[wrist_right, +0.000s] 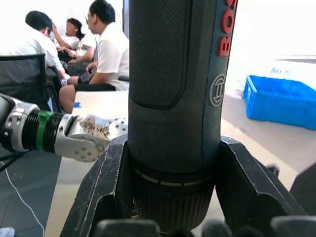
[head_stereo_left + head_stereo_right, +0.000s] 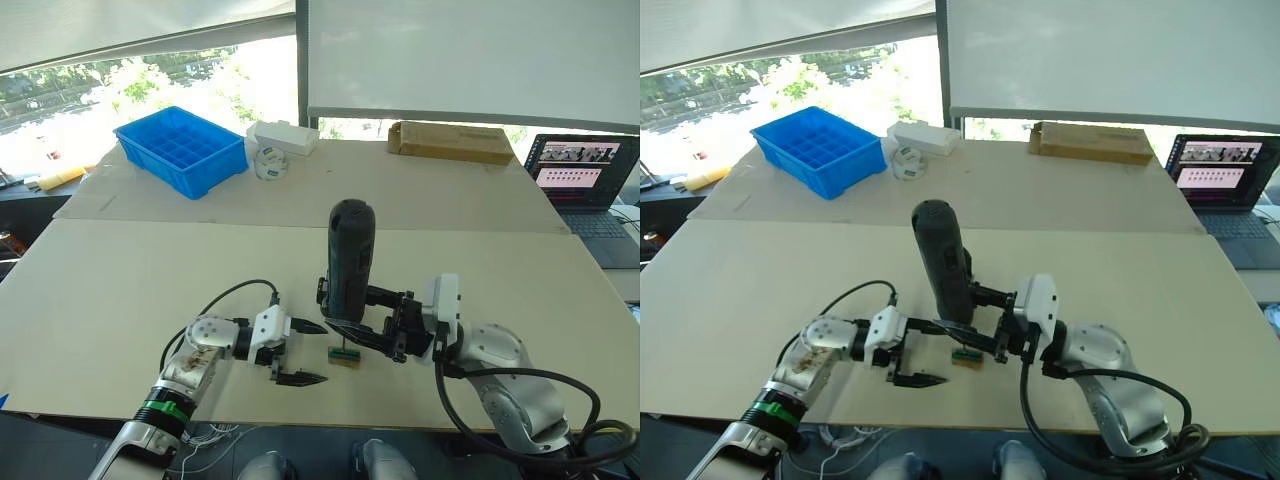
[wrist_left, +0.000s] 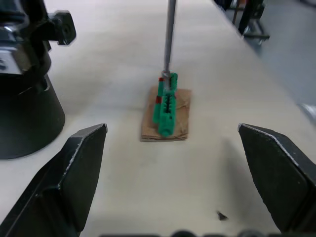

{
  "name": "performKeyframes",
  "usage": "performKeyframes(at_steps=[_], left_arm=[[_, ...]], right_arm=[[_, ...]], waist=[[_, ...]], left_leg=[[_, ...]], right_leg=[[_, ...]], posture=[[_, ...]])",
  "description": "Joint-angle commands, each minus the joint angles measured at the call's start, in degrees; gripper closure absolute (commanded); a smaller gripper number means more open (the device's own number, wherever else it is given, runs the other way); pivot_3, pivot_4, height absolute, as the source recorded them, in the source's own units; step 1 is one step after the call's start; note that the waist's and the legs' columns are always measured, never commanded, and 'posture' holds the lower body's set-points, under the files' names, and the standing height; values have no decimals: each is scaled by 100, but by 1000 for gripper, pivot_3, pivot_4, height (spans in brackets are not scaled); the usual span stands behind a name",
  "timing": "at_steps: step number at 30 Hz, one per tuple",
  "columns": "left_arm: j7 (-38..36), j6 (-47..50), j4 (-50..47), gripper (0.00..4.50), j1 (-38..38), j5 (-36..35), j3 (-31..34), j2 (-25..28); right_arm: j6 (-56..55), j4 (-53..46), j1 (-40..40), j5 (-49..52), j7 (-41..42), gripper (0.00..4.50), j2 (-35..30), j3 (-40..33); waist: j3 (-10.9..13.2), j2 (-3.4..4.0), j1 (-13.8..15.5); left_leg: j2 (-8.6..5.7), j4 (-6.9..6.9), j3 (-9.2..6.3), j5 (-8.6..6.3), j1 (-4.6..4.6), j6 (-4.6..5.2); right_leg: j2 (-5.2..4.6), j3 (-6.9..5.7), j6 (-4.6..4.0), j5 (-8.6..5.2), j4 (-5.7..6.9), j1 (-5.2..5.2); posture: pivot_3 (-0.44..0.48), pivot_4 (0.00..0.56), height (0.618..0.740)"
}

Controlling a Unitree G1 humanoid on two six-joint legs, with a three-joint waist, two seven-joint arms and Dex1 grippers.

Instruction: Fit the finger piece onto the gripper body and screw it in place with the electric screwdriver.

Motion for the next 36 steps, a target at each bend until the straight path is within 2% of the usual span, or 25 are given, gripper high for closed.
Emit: performKeyframes(at_steps=[1, 5, 12, 18, 26, 36], left_arm=[[-275, 31, -398, 11, 69, -506, 319, 135], [-365, 331, -796, 11, 111, -1017, 667, 304], [224, 1462, -1670, 11, -124, -1856, 1378, 541], [456, 1950, -2138, 11, -90, -2077, 1632, 785], [1030, 1589, -1671, 11, -2, -1206, 1437, 733], [1714, 1040, -782, 11, -132, -3, 689, 123]], right_arm=[[82, -461, -191, 360, -123, 2589, -18, -277], [301, -680, -261, 620, -229, 2589, -153, -476], [687, -1106, -291, 1165, -458, 2589, -549, -1032], [983, -1330, -303, 1717, -740, 2589, -935, -1652], [1111, -1405, -464, 2040, -1022, 2589, -1144, -1877], [1216, -1344, -876, 2224, -1087, 2589, -1250, -1842]], waist=[[0, 0, -2], [1, 0, 22], [1, -1, 27], [2, -2, 28], [2, -2, 31], [2, -2, 87]], left_leg=[[0, 0, 0, 0, -2, 0], [-2, 2, -1, 0, -4, 0], [-2, 1, -2, 0, -4, 0], [-3, -2, -1, 0, -3, 0], [-4, -4, 0, 2, -1, -4], [-7, -6, 1, 2, -2, -4]], right_leg=[[-1, 0, 0, 0, -1, -1], [-4, -2, 0, 0, -2, -1], [-2, 0, 1, 0, -1, 0], [-1, 1, 1, 0, -3, 0], [3, 2, 1, 0, -3, 0], [1, 1, 1, 0, -6, 0]], posture=[[0, 150, 740], [0, 150, 740], [0, 150, 740], [0, 150, 740], [0, 150, 740], [0, 150, 740]])
